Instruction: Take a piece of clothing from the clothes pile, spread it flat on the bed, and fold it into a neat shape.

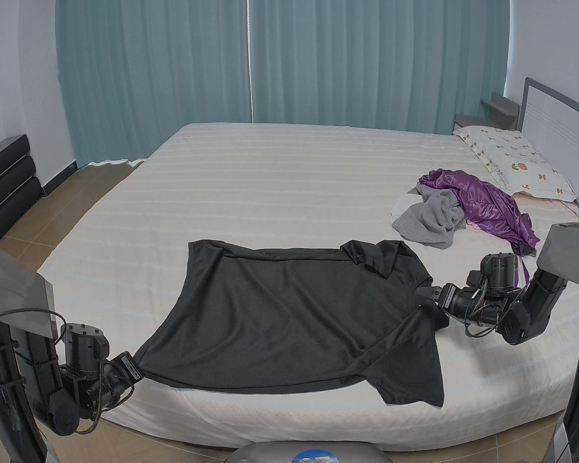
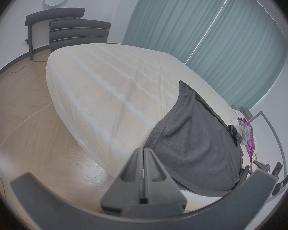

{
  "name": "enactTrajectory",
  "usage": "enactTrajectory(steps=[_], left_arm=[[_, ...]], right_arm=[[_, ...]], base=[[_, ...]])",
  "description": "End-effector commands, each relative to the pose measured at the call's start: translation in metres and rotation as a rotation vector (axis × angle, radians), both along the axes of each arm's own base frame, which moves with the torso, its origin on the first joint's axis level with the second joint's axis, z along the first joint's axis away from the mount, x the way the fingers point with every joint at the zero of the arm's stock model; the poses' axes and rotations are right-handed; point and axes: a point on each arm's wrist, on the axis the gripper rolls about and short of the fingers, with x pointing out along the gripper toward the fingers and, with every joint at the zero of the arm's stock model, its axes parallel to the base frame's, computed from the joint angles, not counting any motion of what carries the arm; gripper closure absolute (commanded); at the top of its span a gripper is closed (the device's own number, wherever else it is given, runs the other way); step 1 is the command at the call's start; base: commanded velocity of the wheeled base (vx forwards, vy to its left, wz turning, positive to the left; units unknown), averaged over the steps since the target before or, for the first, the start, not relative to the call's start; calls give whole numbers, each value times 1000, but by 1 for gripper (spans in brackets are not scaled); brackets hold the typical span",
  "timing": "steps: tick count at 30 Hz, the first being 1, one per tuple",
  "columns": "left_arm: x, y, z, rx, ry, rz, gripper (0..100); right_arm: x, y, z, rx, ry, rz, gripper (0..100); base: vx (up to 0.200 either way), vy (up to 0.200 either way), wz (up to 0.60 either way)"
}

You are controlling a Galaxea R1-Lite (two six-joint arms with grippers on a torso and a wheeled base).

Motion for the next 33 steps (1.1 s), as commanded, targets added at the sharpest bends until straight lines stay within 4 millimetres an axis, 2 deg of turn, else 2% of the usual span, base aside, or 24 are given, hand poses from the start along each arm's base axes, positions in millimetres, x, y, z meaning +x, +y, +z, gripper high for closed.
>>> enactTrajectory(steps=[1, 4, 5, 7, 8, 11, 14, 15, 16, 17, 18, 26, 33], left_arm=[[-2, 0, -1, 1, 11, 1, 100], [-2, 0, 0, 1, 9, 1, 100], [-3, 0, 0, 1, 8, 1, 100], [-3, 0, 0, 1, 8, 1, 100], [-3, 0, 0, 1, 8, 1, 100], [-3, 0, 0, 1, 8, 1, 100], [-3, 0, 0, 1, 8, 1, 100], [-3, 0, 0, 1, 8, 1, 100], [-3, 0, 0, 1, 6, 1, 100], [-3, 0, 0, 1, 6, 1, 100], [-3, 0, 0, 1, 6, 1, 100], [-3, 0, 2, 0, 0, 1, 100], [-3, 0, 2, 0, 0, 1, 100]], right_arm=[[-23, -11, 25, 10, -20, -18, 0], [-40, -16, 33, 25, -10, -8, 0], [-52, -20, 38, 40, -5, 4, 0], [-52, -20, 38, 40, -5, 4, 0], [-73, -24, 42, 61, 9, 21, 0], [-98, -24, 35, 53, 62, 37, 0], [-115, -22, 26, 32, 95, 62, 0], [-115, -22, 26, 32, 95, 62, 0], [-125, -21, 21, 28, 116, 85, 0], [-125, -21, 21, 28, 116, 85, 0], [-135, -20, 17, 31, 131, 111, 0], [-154, -19, 6, 17, 174, 156, 0], [-156, -18, -1, 9, 174, 166, 0]], base=[[0, 0, 0], [0, 0, 0], [0, 0, 0], [0, 0, 0], [0, 0, 0], [0, 0, 0], [0, 0, 0], [0, 0, 0], [0, 0, 0], [0, 0, 0], [0, 0, 0], [0, 0, 0], [0, 0, 0]])
